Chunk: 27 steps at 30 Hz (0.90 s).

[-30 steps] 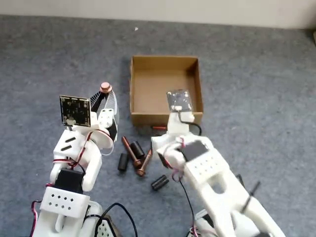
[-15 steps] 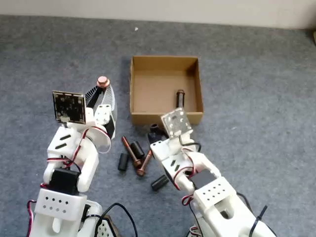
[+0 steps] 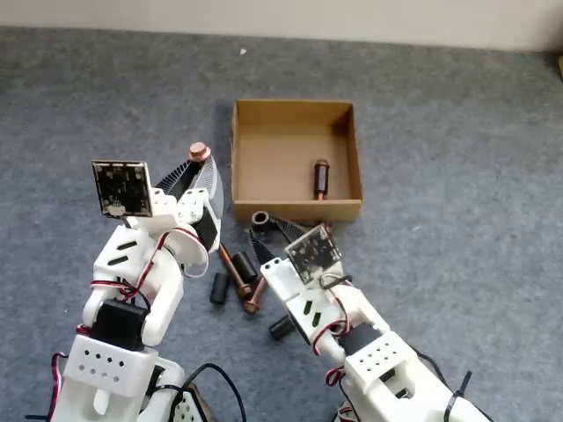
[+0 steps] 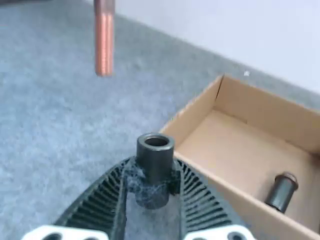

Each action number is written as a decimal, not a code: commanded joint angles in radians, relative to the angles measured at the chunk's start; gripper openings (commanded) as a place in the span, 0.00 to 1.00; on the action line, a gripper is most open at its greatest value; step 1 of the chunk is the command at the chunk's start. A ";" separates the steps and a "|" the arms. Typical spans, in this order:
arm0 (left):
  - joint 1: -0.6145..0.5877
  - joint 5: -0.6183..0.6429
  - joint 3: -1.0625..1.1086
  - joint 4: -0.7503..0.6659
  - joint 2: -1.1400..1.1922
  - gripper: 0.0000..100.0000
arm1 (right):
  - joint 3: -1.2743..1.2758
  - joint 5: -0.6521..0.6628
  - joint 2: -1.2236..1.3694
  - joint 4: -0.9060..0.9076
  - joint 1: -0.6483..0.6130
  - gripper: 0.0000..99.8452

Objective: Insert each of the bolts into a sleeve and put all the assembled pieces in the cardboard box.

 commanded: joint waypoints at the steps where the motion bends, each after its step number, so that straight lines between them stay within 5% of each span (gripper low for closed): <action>1: 0.018 0.025 -0.067 -0.002 -0.016 0.01 | 0.018 0.014 -0.031 -0.137 -0.021 0.01; 11: 0.102 0.018 -0.067 -0.005 -0.030 0.01 | 0.068 0.077 -0.031 -0.249 -0.071 0.00; 27: 0.104 -0.066 0.094 -0.198 -0.159 0.01 | 0.070 0.081 -0.031 -0.251 -0.111 0.00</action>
